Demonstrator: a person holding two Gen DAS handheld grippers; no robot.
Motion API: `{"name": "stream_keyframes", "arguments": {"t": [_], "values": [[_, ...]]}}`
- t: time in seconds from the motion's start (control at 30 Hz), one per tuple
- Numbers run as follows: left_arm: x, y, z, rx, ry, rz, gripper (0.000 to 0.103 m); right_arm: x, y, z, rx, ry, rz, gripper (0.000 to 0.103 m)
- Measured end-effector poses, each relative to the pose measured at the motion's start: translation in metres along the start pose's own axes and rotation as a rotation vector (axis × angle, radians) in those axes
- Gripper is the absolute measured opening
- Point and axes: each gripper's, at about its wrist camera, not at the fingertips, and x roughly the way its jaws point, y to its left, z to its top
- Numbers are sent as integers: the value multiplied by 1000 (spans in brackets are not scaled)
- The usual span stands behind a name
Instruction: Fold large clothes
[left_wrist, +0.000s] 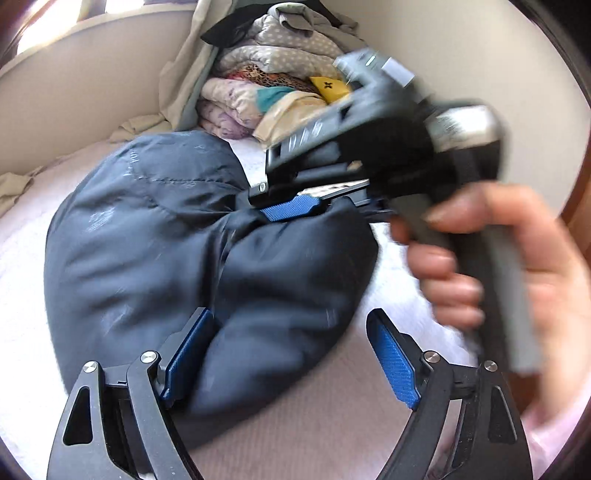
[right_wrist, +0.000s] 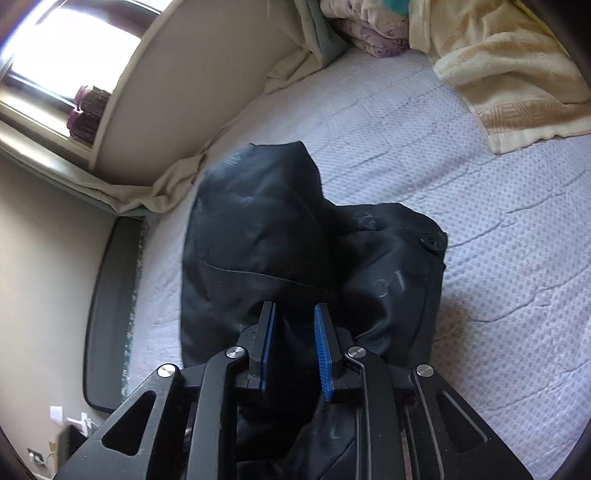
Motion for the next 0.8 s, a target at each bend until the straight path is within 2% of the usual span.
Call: {"name": "stream_keyframes", "arguments": {"t": [0.1, 0.23, 0.27, 0.33, 0.43, 0.6, 0.67, 0.73, 0.77, 0.8], "values": [[-39, 13, -5, -9, -14, -45, 88, 4, 2, 1, -52, 4, -78, 17], [-73, 50, -6, -56, -86, 22, 88, 7, 6, -1, -74, 7, -127, 17], [-72, 58, -5, -72, -91, 30, 88, 8, 8, -1, -80, 8, -148, 17], [-59, 80, -6, -110, -42, 59, 86, 10, 10, -2, -95, 12, -194, 17], [-28, 93, -13, -132, 66, 11, 86, 13, 12, -6, -115, 23, -267, 17], [-4, 78, -22, -19, 87, 41, 89, 13, 11, -7, -111, 44, -418, 13], [0, 73, -29, 7, 82, 51, 89, -2, 14, -6, -94, -18, -440, 13], [6, 68, -30, 36, 83, 72, 89, -26, 29, -4, -118, -138, -533, 14], [8, 68, -32, 50, 85, 77, 90, -39, 38, -3, -135, -205, -546, 15], [10, 63, -32, 76, 88, 83, 90, -48, 48, -2, -150, -258, -516, 16]]}}
